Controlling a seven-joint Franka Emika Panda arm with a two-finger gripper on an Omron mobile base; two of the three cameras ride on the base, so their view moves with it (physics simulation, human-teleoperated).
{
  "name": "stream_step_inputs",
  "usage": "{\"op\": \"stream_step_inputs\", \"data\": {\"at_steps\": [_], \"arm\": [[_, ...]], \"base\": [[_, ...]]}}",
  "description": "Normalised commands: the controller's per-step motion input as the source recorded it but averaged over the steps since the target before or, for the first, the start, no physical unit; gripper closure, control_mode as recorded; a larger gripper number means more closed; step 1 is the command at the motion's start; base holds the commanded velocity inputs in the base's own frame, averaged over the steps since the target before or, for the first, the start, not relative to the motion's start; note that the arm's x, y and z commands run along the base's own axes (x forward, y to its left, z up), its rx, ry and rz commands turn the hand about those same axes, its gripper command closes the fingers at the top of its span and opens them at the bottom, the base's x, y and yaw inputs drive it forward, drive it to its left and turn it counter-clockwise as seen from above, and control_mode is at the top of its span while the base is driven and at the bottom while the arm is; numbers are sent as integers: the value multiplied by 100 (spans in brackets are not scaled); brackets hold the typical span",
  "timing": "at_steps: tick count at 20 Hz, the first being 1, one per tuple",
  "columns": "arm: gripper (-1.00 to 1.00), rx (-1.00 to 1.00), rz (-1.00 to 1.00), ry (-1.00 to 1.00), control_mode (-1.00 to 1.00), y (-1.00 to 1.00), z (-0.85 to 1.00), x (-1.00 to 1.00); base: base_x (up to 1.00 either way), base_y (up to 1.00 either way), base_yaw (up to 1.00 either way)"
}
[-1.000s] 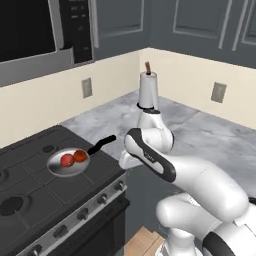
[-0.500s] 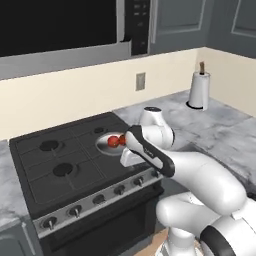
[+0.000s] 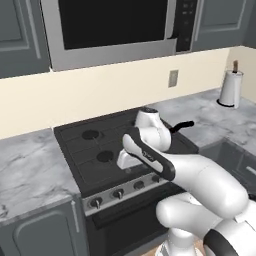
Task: Place the pan on the front right burner on the stove. Then place the tomato and the onion in the pan and turn on the front right burner.
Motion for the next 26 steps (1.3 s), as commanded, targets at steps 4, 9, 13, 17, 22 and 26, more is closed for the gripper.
{"op": "stream_step_inputs", "data": {"at_steps": [4, 9, 13, 17, 22, 26], "arm": [[-100, 0, 0, 0, 100, 0, 0, 0], [-100, 0, 0, 0, 100, 0, 0, 0], [-100, 0, 0, 0, 100, 0, 0, 0], [-100, 0, 0, 0, -100, -35, 0, 0], [-100, 11, -8, 0, -100, -99, 0, 8], [-100, 20, -4, 0, -100, -100, 0, 17]], "base": [[41, 52, 7], [70, -3, 24], [31, -1, 20], [0, -2, 2], [0, 0, 0], [0, 0, 0]]}}
